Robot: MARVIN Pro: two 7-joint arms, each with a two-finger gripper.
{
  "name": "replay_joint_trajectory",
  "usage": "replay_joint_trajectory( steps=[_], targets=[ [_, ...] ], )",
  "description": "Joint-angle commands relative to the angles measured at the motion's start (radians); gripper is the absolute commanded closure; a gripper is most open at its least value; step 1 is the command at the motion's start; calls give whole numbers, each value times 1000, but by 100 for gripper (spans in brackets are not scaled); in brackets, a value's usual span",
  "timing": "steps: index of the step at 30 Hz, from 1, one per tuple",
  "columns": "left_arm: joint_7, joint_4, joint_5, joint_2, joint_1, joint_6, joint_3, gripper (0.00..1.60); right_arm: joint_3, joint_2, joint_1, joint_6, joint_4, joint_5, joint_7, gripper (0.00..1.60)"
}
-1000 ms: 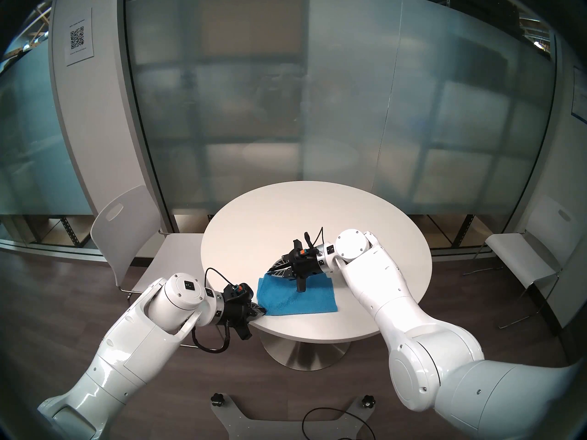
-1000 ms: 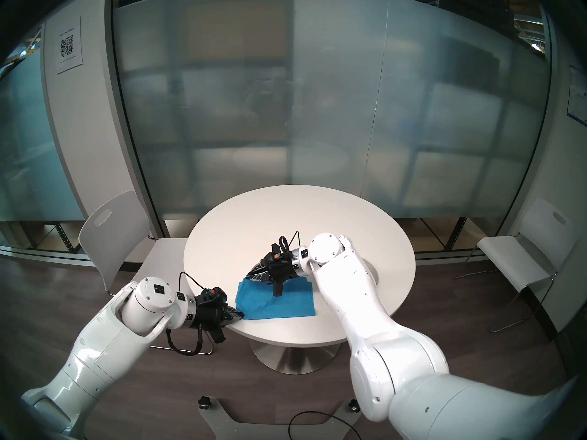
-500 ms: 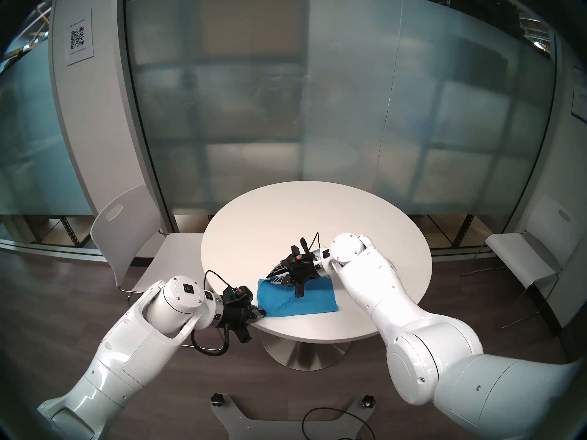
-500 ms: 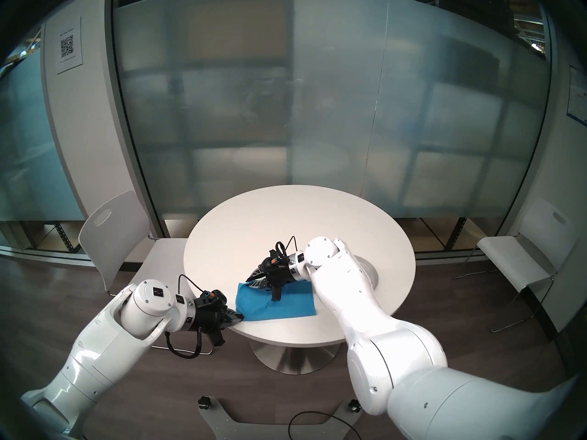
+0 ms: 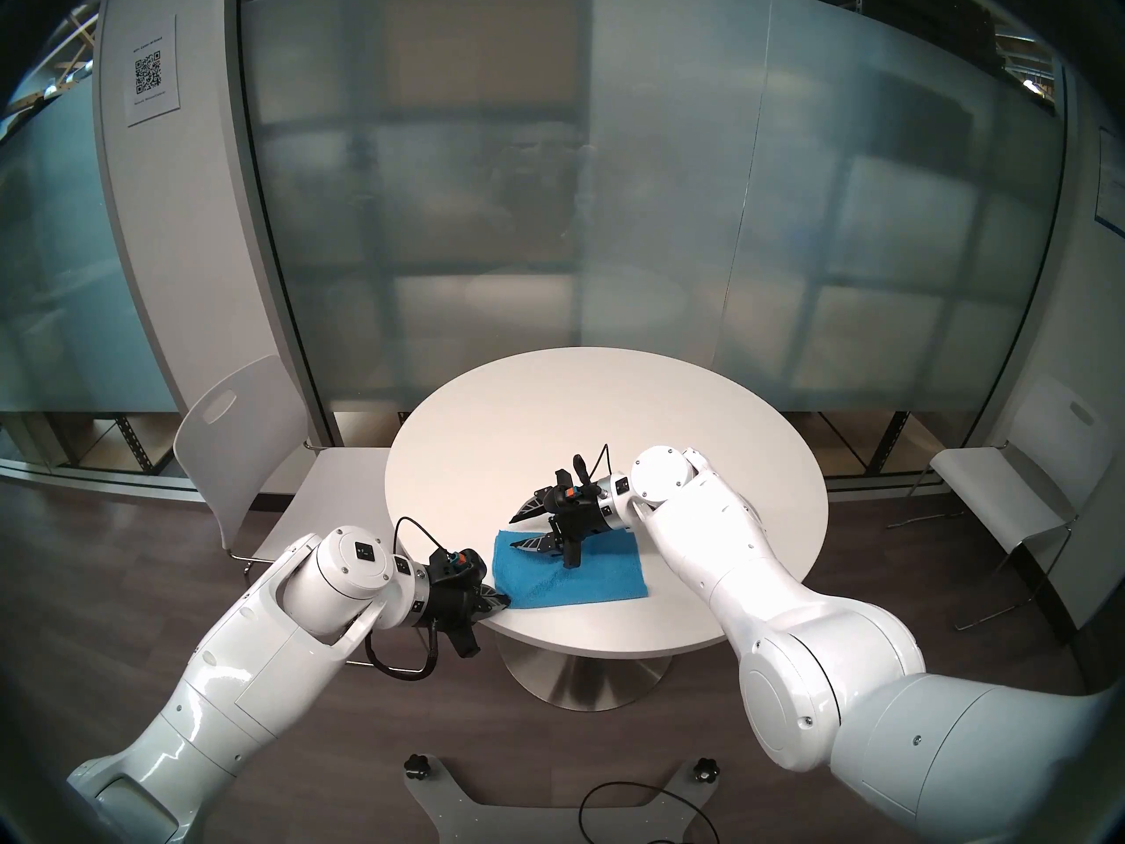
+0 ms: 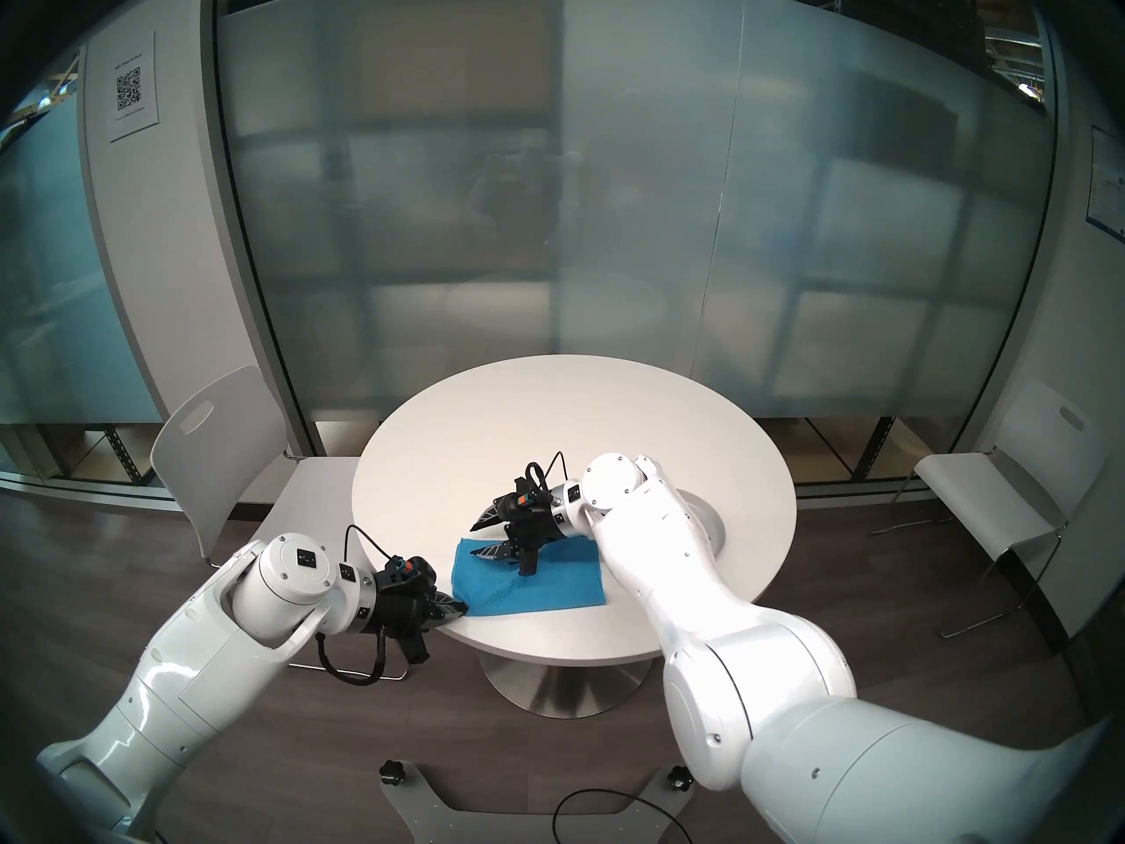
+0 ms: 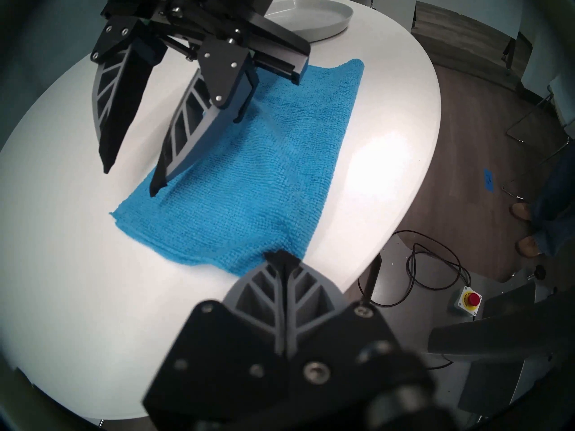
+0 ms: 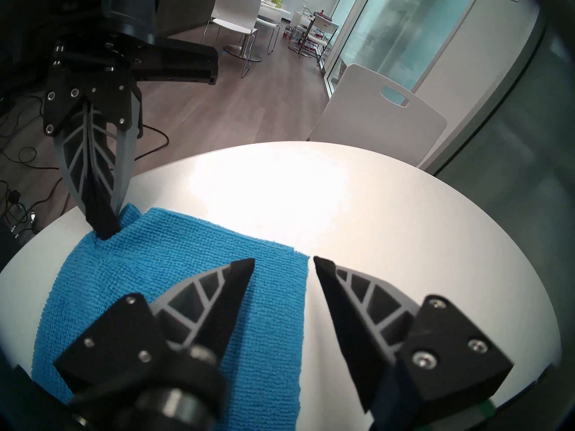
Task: Fold the napkin in half twice and place it beside the plate
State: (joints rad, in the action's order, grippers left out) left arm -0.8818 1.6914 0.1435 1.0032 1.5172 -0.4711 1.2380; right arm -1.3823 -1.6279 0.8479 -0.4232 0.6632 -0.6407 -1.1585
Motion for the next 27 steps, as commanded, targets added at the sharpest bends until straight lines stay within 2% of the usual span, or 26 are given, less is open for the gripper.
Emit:
replay_joint_trajectory(
  steps=[1,10,16,21,23,24,27],
  targets=[
    [-8,-37,18,4,-14,-4,-31,160,-27,0,-15,11,33,23,7,51],
    [-6,-31,4,4,-10,-13,-14,160,-98,18,-36,36,70,60,-2,50],
    [-6,-11,-27,7,-3,-23,26,160,-158,38,7,77,166,113,-57,48],
    [6,11,-56,18,1,-31,60,160,-210,49,39,119,224,166,-133,48],
    [25,15,-72,31,9,-24,80,160,-240,52,91,175,313,184,-150,48],
    [31,19,-79,41,6,-24,88,160,-255,53,75,169,276,198,-153,48],
    [45,36,-96,62,0,-32,108,160,-286,55,103,208,319,216,-165,40]
  ],
)
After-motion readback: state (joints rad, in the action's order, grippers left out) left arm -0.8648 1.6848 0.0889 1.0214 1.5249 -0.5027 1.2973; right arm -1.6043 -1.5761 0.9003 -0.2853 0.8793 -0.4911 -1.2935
